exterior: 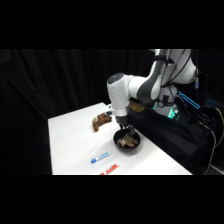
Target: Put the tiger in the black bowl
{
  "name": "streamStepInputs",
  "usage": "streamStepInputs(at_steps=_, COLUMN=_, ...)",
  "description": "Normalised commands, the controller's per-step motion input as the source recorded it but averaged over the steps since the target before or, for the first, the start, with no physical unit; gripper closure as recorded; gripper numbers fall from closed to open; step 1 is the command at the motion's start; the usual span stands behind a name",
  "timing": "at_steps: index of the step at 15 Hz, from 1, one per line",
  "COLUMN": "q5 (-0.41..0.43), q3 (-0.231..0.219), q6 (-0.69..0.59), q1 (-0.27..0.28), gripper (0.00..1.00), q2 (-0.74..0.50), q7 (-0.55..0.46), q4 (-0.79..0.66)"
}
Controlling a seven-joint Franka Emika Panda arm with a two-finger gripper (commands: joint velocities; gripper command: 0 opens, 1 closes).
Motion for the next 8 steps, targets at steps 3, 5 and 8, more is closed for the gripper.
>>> streamStepInputs(at_steps=3, q5=0.037, q3=0.02, q6=-0.69, q1=0.06, gripper=0.0, q2=-0.53, q7=-0.04, q4=0.12)
streamStepInputs(at_steps=5, q5=0.085, q3=0.014, q6=-0.68, q1=0.048, gripper=0.0, q2=-0.48, q7=-0.07, q4=0.23)
streamStepInputs(at_steps=8, q5=0.103, q3=-0.025, q6=-0.51, q1=0.014, gripper=0.0, q2=-0.27, q7=-0.09, q4=0.34)
